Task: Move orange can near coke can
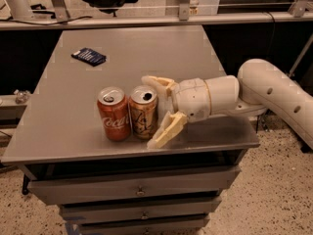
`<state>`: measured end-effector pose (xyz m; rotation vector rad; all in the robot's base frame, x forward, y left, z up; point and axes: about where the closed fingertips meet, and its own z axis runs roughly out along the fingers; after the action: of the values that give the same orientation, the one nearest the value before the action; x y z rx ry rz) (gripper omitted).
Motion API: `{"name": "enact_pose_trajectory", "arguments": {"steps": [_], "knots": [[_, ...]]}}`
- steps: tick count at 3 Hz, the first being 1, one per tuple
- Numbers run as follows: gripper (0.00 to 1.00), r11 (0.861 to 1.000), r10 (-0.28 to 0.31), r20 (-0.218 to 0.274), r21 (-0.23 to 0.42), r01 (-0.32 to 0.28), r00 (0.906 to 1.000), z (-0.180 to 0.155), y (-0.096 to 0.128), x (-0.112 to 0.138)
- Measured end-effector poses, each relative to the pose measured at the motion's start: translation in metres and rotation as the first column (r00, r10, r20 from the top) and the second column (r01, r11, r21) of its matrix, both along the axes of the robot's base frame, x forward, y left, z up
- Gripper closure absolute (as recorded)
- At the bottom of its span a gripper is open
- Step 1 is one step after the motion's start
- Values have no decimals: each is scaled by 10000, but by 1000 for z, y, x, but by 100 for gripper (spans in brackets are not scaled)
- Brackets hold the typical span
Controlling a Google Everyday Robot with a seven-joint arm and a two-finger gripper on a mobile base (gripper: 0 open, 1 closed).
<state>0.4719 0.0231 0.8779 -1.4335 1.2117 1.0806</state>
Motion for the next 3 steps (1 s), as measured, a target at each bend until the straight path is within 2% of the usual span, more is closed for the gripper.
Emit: {"name": "enact_pose_trajectory", "arguments": {"steps": [1,2,3], "knots": [[0,9998,-187,143,2,187,9997,7,-7,6],[0,9969,-780,517,99,776,9956,32,-30,22],[0,9894,-1448,1169,66,1450,9825,74,-60,44]]}}
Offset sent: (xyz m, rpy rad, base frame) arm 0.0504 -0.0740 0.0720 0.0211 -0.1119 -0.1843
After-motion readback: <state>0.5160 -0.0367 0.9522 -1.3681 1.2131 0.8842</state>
